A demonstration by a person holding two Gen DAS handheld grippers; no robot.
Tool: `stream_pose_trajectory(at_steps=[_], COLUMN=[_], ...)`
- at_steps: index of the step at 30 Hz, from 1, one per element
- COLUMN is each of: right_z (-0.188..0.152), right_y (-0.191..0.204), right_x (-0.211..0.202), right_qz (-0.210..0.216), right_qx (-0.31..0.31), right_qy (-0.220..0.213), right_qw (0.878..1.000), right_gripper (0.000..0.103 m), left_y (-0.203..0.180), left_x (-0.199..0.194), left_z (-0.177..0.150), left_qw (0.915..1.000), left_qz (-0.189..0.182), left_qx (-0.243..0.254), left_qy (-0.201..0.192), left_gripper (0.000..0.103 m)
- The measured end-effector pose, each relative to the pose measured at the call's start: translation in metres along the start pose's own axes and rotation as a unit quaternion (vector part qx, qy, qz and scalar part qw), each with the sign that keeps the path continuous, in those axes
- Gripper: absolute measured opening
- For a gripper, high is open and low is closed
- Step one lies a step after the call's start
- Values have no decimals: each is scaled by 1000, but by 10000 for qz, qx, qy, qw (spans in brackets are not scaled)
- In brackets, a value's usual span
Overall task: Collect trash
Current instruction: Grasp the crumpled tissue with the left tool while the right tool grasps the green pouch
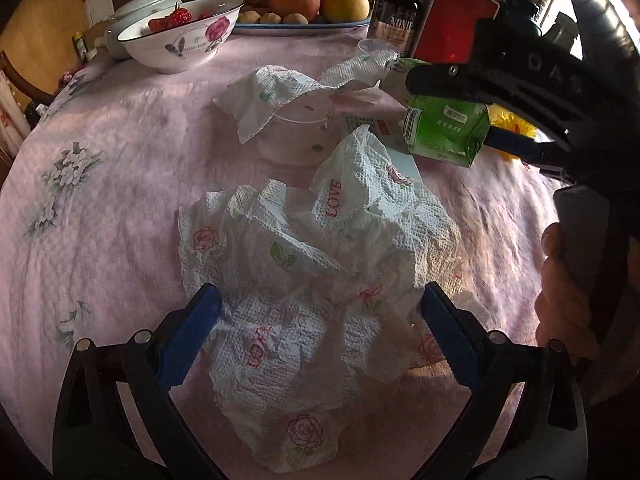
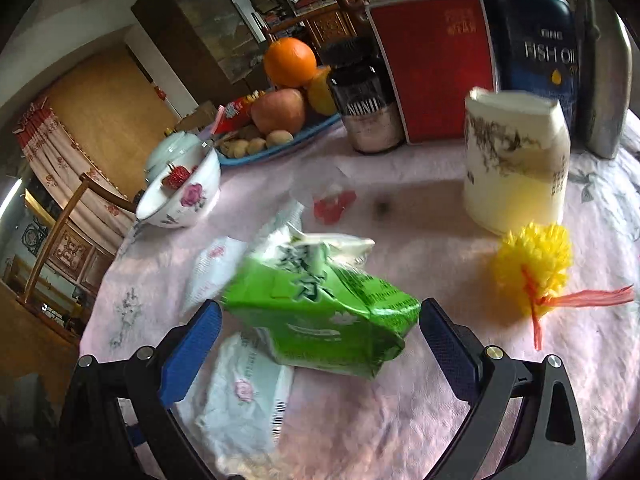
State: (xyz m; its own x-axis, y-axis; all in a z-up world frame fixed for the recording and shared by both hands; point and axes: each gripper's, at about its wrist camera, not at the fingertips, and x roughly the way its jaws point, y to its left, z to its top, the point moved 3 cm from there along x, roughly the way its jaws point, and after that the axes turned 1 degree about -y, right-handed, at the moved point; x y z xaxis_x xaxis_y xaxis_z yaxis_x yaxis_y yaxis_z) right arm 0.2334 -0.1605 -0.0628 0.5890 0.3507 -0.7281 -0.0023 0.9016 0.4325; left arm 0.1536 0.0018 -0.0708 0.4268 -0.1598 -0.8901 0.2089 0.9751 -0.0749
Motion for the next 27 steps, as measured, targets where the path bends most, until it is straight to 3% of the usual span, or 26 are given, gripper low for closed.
stream_pose_trajectory(at_steps=[2,7,10,12,17,24,26,27], right_z=[-3,-4,-6,-11,-27,-47,-52,-53], right_y=[-5,-8,-8,-10,-19,-40,-43,-44], right_x=[0,-36,-57,-67,-82,-97,-95,-93], right_qz=[139,97,193,207,146,106,69,51], right_qx=[-36,-181,-204,-225,-221,62,100,100], right_qy=[-4,-485,-732,-805,-815,-876,-804,-754], right_qw=[9999,9986,9969,9963,9963,9961,9967,9971], right_gripper=[84,84,84,85,85,85,85,85], left_y=[1,10,18,23,26,25,23,22], left_x=[0,-6,-10,-11,-13,-34,-39,-40], left_z=[0,3,8,11,15,15,16,16], left_qw=[10000,9988,9983,9972,9951,9954,9942,9937], left_qz=[-62,-398,-422,-545,-831,-713,-839,-916], left_qx=[-46,-292,-408,-502,-529,-362,-315,-280], left_qy=[4,0,-66,-86,-116,-533,-588,-576], left_gripper=[96,92,72,53,28,22,21,26])
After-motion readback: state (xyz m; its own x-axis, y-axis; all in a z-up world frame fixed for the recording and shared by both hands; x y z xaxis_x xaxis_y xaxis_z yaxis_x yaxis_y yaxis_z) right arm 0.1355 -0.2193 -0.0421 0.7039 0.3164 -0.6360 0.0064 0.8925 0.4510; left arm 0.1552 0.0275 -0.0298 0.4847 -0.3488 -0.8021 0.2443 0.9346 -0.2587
